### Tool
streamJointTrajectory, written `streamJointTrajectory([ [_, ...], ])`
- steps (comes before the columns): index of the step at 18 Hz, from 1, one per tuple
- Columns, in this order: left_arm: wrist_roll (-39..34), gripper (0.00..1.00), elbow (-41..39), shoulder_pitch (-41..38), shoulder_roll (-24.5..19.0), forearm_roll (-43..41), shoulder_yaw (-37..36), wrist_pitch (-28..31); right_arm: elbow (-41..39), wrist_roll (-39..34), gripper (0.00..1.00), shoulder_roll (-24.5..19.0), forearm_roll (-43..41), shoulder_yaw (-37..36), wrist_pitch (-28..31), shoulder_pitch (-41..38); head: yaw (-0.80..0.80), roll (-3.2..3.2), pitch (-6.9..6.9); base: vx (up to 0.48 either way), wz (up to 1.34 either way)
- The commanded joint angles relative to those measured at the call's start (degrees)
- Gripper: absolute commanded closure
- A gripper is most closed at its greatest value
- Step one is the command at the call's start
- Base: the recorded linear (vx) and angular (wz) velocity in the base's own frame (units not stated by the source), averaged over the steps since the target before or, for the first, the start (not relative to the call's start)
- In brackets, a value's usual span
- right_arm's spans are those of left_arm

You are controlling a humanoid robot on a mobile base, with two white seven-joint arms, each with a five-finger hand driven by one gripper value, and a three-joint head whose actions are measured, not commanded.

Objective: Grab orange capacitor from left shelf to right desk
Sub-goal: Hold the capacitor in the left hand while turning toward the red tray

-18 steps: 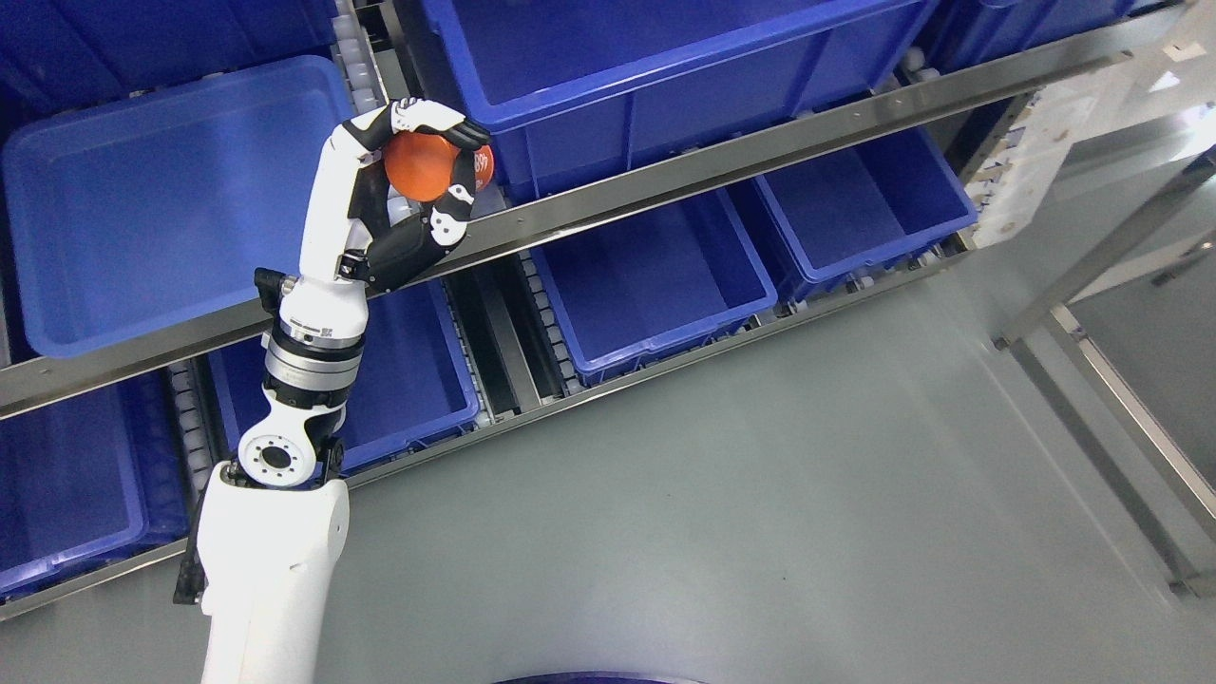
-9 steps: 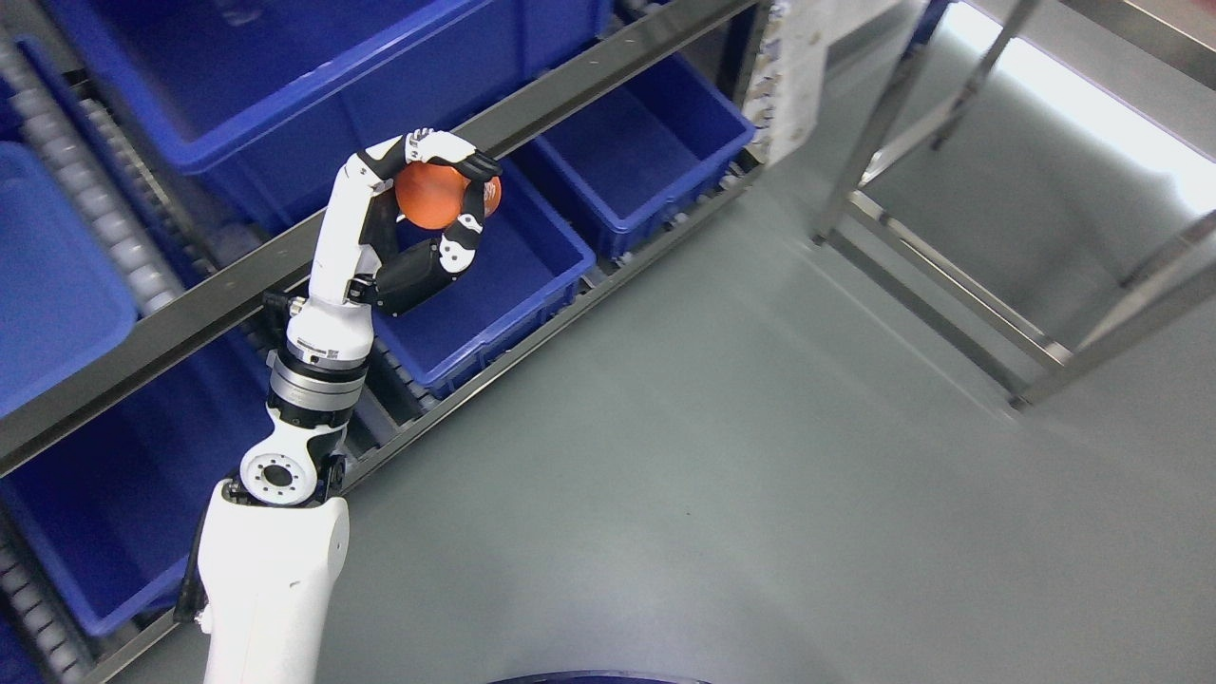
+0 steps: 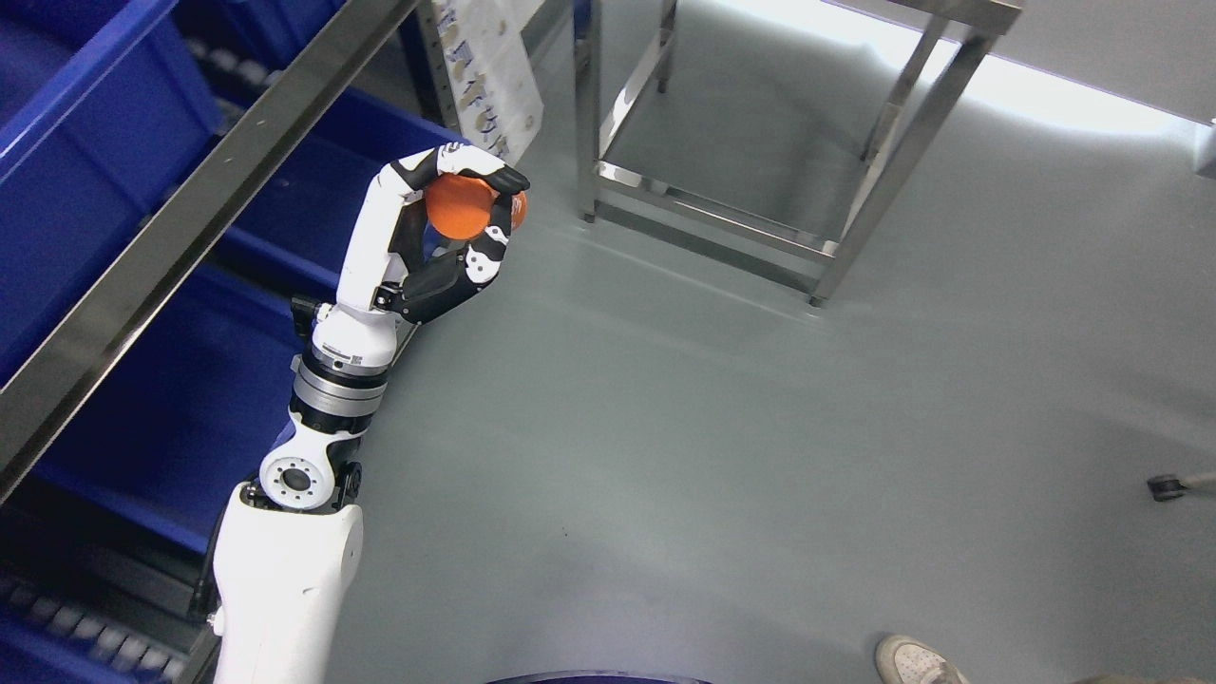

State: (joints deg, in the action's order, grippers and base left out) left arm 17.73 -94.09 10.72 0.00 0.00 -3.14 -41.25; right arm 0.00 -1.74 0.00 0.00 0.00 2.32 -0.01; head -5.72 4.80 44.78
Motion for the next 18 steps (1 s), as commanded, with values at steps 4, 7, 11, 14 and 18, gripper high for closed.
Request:
streamJointTrajectory([
  [4, -0.15, 0.97, 1.54, -0.08, -1.0, 0.7, -3.98, 0.03, -1.32, -0.02, 0.0, 1.0, 0.0, -0.7, -0.04, -1.92, 0.0, 0.0, 0.0, 0.248, -0.54],
  [7, -0.15, 0.97, 1.72, -0.08, -1.0, 0.7, -5.03, 0.03, -1.32, -0.02, 0.0, 1.0, 0.0, -0.7, -0.04, -1.92, 0.0, 0.0, 0.0, 0.329, -0.37],
  [11, -0.15, 0.97, 1.89, 0.0, -1.0, 0.7, -5.03, 0.03, -1.32, -0.02, 0.0, 1.0, 0.0, -0.62, -0.04, -1.92, 0.0, 0.0, 0.0, 0.393, -0.2],
  [14, -0.15, 0.97, 2.24, 0.01, -1.0, 0.7, -5.56, 0.03, -1.32, -0.02, 0.0, 1.0, 0.0, -0.62, -0.04, -1.92, 0.0, 0.0, 0.0, 0.43, -0.12],
  [18, -0.24, 0.97, 2.24, 0.09, -1.0, 0.7, -6.87, 0.03, -1.32, -0.02, 0.0, 1.0, 0.0, -0.7, -0.04, -1.92, 0.0, 0.0, 0.0, 0.469, -0.11],
])
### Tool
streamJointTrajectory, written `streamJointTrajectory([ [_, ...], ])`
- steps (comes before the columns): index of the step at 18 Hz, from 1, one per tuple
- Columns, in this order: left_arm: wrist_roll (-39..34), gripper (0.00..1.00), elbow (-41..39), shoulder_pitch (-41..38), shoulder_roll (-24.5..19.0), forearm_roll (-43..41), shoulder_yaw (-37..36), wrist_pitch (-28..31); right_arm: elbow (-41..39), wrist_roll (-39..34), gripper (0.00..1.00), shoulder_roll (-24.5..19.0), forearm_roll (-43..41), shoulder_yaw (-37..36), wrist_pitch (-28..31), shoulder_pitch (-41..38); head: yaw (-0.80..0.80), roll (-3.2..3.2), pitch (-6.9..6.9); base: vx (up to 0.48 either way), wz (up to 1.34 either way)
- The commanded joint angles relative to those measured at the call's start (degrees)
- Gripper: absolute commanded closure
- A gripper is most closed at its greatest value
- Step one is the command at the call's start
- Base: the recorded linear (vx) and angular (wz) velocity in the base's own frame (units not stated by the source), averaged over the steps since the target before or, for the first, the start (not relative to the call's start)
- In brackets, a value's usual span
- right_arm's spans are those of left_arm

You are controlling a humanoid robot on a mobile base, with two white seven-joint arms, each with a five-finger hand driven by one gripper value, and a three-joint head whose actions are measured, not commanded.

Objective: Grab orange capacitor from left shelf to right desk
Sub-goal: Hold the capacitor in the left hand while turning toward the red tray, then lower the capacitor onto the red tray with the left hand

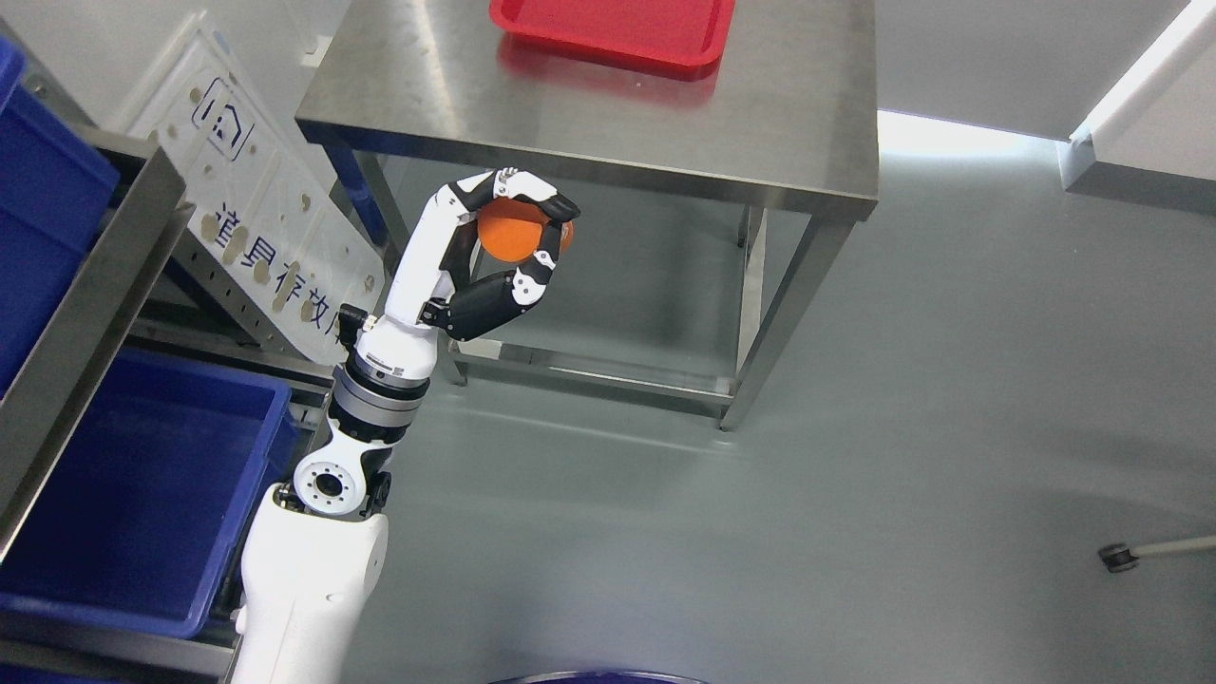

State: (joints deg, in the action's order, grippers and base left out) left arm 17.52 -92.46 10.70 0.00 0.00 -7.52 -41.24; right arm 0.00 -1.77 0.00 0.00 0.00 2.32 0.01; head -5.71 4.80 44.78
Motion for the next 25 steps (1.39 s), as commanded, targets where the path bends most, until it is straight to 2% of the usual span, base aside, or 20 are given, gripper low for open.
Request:
streamJointTrajectory([
  [1, -0.03, 0.97, 0.62, 0.11, -1.0, 0.7, -2.76, 0.1, -1.32, 0.01, 0.0, 1.0, 0.0, -0.7, -0.04, -1.95, 0.0, 0.0, 0.0, 0.435, -0.1],
  [8, -1.44, 0.96, 3.07, 3.79, -1.0, 0.79, -5.4, 4.23, -1.32, 0.01, 0.0, 1.0, 0.0, -0.7, -0.04, -1.95, 0.0, 0.0, 0.01, 0.406, -0.06],
  [14, -3.98, 0.96, 6.59, 7.65, -1.0, 0.7, -9.18, 4.93, -1.32, 0.01, 0.0, 1.0, 0.0, -0.7, -0.04, -1.95, 0.0, 0.0, 0.01, 0.328, -0.02],
  [20, -9.08, 0.96, 10.54, 15.65, -1.0, 0.79, -8.56, 14.41, -1.32, 0.01, 0.0, 1.0, 0.0, -0.7, -0.04, -1.95, 0.0, 0.0, 0.0, 0.157, -0.05],
  [23, -9.08, 0.96, 11.16, 16.19, -1.0, 0.79, -7.07, 19.25, -1.32, 0.01, 0.0, 1.0, 0.0, -0.62, -0.04, -1.95, 0.0, 0.0, 0.01, 0.075, -0.03],
  [25, -9.08, 0.95, 11.69, 16.28, -1.0, 0.79, -6.98, 19.61, -1.32, 0.01, 0.0, 1.0, 0.0, -0.7, -0.04, -1.95, 0.0, 0.0, 0.01, 0.044, -0.04],
])
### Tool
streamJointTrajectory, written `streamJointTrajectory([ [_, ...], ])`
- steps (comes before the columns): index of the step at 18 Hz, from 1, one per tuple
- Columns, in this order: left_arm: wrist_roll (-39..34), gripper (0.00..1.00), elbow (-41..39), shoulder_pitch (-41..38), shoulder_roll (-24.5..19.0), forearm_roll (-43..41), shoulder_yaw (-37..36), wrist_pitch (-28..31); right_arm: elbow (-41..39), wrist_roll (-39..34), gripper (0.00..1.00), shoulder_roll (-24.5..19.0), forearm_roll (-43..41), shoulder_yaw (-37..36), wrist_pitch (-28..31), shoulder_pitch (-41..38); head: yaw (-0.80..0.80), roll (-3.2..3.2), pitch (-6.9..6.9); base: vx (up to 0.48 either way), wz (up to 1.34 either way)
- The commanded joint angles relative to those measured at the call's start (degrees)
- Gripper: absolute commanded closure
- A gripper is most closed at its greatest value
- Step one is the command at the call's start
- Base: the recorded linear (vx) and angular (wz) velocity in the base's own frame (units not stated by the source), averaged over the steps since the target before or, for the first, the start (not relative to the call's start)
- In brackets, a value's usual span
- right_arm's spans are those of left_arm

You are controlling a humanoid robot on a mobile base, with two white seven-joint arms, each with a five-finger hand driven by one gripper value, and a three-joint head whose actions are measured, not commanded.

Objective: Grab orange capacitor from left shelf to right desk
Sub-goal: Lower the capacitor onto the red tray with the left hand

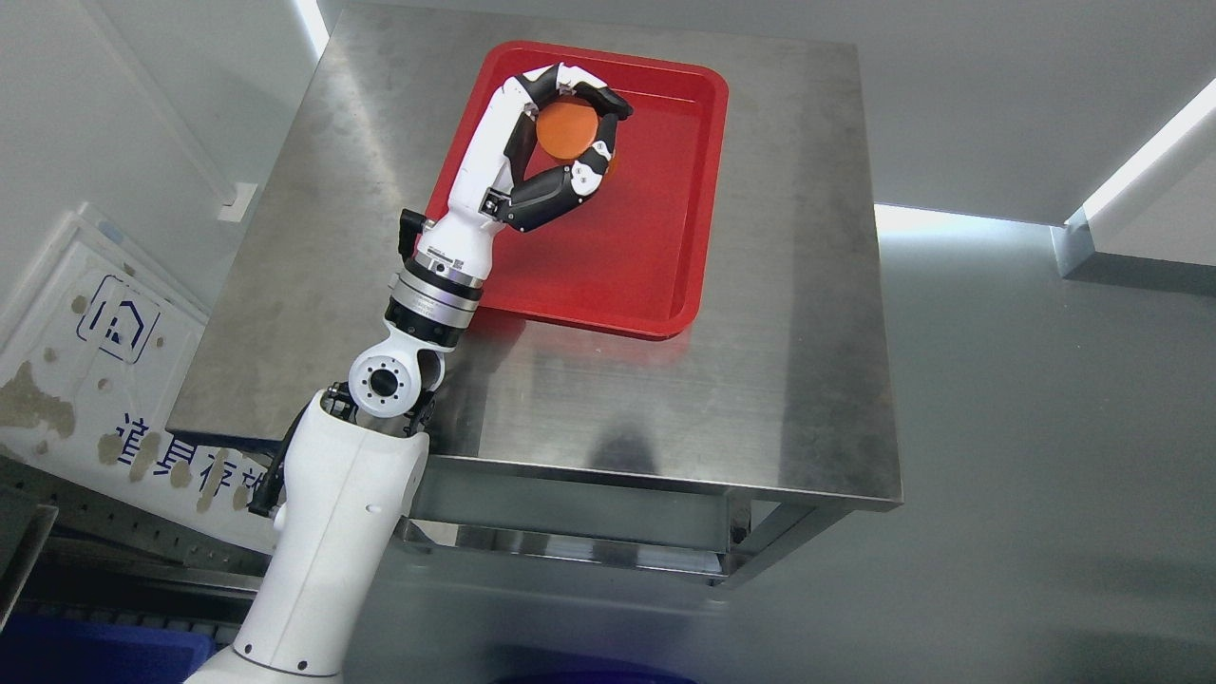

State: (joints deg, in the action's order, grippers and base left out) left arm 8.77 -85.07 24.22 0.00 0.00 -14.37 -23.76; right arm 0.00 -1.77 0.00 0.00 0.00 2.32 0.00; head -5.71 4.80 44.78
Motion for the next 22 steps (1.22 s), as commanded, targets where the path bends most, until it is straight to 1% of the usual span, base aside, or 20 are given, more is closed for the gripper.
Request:
streamJointTrajectory([
  [1, -0.24, 0.95, 4.38, 2.94, -1.0, 0.7, -0.31, 2.4, -1.32, 0.01, 0.0, 1.0, 0.0, -0.62, -0.04, -1.93, 0.0, 0.0, 0.0, 0.037, -0.05],
  [4, -0.24, 0.95, 5.61, 4.69, -1.0, 0.7, -0.48, 3.89, -1.32, 0.01, 0.0, 1.0, 0.0, -0.7, -0.04, -1.93, 0.0, 0.0, 0.0, -0.004, -0.02],
  [7, -0.15, 0.95, 7.27, 5.13, -1.0, 0.7, -0.57, 4.07, -1.32, 0.01, 0.0, 1.0, 0.0, -0.7, -0.04, -1.93, 0.0, 0.0, 0.0, -0.015, 0.02],
  [9, -0.24, 0.95, 9.64, 8.28, -1.0, 0.7, -0.48, 4.77, -1.32, 0.01, 0.0, 1.0, 0.0, -0.7, -0.04, -1.93, 0.0, 0.0, 0.0, -0.013, 0.0],
  [12, -0.24, 0.95, 12.46, 12.86, -1.0, 0.79, -2.14, 8.54, -1.32, 0.01, 0.0, 1.0, 0.0, -0.7, -0.04, -1.93, 0.0, 0.0, 0.0, 0.0, 0.0],
  [14, -0.42, 0.95, 14.92, 13.83, -1.0, 0.44, -3.64, 10.4, -1.32, 0.01, 0.0, 1.0, 0.0, -0.7, -0.04, -1.93, 0.0, 0.0, 0.0, 0.0, 0.0],
  [17, -0.94, 0.94, 20.71, 14.89, -1.0, -1.05, -4.35, 10.58, -1.32, 0.01, 0.0, 1.0, 0.0, -0.7, -0.04, -1.93, 0.0, 0.0, 0.0, 0.0, 0.0],
  [18, -1.03, 0.94, 23.78, 15.68, -1.0, -0.97, -4.35, 10.58, -1.32, 0.01, 0.0, 1.0, 0.0, -0.62, -0.04, -2.02, 0.0, 0.0, 0.01, 0.0, 0.0],
  [20, -1.03, 0.93, 25.04, 15.95, -1.0, -1.06, -4.52, 10.84, -1.32, 0.01, 0.0, 1.0, 0.0, -0.7, -0.04, -1.93, 0.0, 0.0, 0.0, 0.0, 0.0],
  [22, -1.03, 0.93, 25.04, 15.86, -1.0, -0.97, -4.7, 12.59, -1.32, 0.01, 0.0, 1.0, 0.0, -0.7, -0.04, -1.93, 0.0, 0.0, 0.0, 0.0, 0.0],
])
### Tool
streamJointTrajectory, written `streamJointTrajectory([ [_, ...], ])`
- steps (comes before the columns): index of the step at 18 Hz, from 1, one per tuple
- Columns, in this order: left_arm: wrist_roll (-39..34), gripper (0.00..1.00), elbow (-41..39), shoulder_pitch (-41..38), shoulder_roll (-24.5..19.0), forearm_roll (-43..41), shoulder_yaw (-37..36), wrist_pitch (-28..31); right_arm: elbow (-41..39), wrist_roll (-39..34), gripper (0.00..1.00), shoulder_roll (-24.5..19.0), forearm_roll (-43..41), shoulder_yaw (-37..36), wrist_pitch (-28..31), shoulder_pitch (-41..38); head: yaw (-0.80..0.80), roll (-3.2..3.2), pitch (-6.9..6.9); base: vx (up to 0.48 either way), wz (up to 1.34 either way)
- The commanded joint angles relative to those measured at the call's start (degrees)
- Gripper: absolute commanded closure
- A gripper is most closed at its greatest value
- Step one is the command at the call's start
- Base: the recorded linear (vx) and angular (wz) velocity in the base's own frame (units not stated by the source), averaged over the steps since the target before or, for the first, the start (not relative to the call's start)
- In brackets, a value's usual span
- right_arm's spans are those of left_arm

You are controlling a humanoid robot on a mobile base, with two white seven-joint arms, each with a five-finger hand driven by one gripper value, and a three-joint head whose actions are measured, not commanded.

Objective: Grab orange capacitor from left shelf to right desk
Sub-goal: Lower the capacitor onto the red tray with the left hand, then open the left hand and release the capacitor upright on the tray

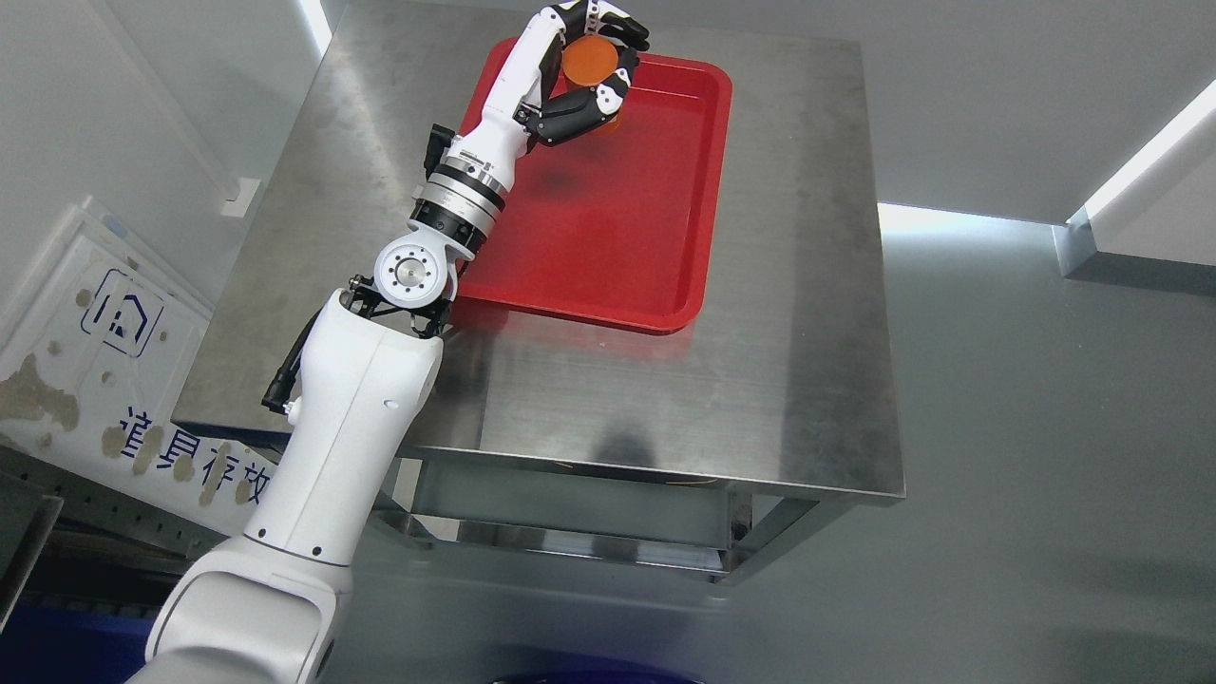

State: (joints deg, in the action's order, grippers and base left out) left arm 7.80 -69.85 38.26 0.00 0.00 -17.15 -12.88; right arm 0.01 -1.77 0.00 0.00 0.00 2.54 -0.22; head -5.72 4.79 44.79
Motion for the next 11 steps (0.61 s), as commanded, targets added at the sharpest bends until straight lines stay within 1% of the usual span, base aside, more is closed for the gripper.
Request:
streamJointTrajectory([
  [1, 0.1, 0.91, 9.82, 1.82, -1.0, -0.97, -1.58, 2.07, -1.32, 0.01, 0.0, 1.0, 0.0, -0.62, -0.25, -1.71, 0.0, 0.0, 0.0, 0.0, 0.0],
  [7, 0.55, 0.88, 9.74, 1.03, -1.0, -0.88, 2.2, 2.16, -1.32, 0.01, 0.0, 1.0, 0.0, -0.7, -0.25, -1.71, 0.0, 0.0, 0.0, 0.0, 0.0],
  [8, 0.63, 0.86, 9.74, 1.12, -1.0, -0.88, 2.64, 2.16, -1.32, 0.01, 0.0, 1.0, 0.0, -0.7, -0.25, -1.71, 0.0, 0.0, 0.0, 0.0, 0.0],
  [10, 0.63, 0.78, 9.74, 1.21, -1.0, -0.88, 3.0, 2.68, -1.32, 0.01, 0.0, 1.0, 0.0, -0.62, -0.25, -1.71, 0.0, 0.0, 0.0, 0.0, 0.0],
  [11, 0.72, 0.69, 9.74, 1.29, -1.0, -0.88, 3.0, 3.38, -1.32, 0.01, 0.0, 1.0, 0.0, -0.7, -0.25, -1.71, 0.0, 0.0, 0.0, 0.0, 0.0],
])
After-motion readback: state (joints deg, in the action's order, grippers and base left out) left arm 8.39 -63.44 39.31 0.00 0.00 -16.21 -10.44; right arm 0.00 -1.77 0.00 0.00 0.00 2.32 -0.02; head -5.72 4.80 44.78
